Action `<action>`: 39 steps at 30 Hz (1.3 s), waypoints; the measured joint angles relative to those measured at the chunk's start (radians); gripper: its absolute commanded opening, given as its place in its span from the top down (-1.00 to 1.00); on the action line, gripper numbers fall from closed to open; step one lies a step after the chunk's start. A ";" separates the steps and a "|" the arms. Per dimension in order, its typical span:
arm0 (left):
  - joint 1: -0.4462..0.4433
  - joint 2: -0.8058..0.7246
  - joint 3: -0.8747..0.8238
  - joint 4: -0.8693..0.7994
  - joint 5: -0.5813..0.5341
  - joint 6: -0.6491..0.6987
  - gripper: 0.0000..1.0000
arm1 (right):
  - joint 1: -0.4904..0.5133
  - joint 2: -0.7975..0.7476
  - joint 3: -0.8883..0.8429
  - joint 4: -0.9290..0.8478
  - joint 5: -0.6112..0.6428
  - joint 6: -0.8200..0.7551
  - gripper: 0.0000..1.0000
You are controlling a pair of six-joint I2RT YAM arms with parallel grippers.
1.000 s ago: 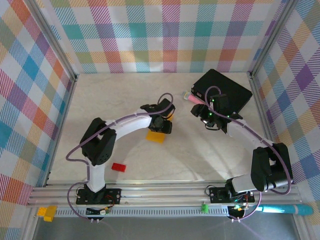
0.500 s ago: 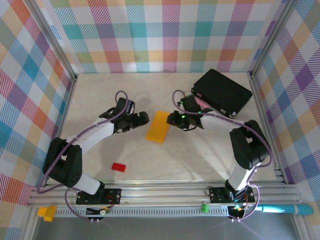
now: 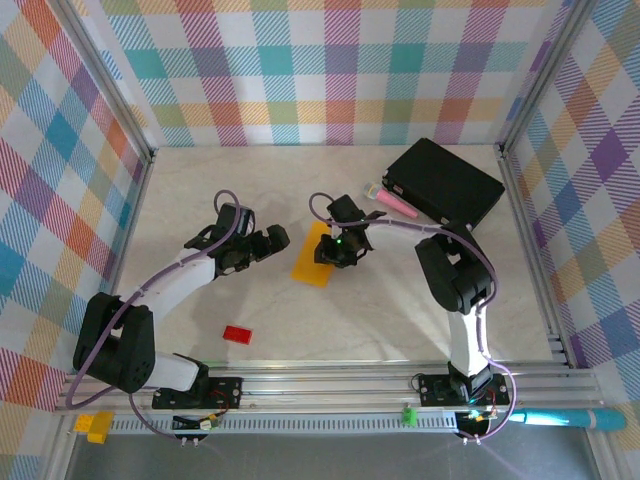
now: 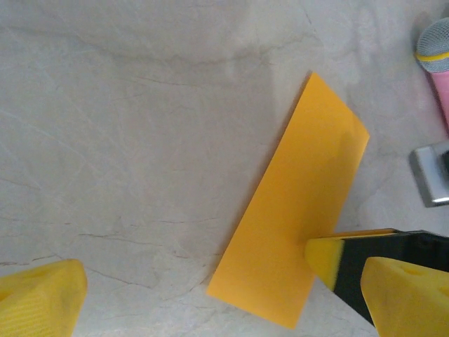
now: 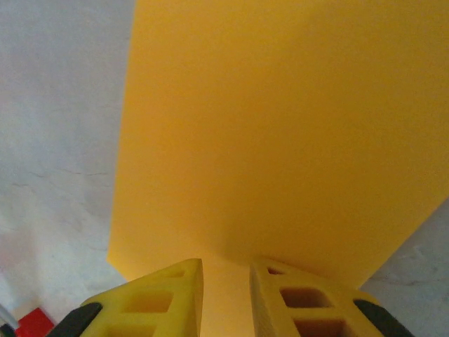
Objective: Fold a paper plane with a square sheet of paper (pick it up from the middle)
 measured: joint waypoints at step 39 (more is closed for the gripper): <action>-0.104 0.189 -0.080 0.282 0.298 -0.195 -0.88 | -0.079 -0.158 -0.201 0.111 -0.062 0.082 0.48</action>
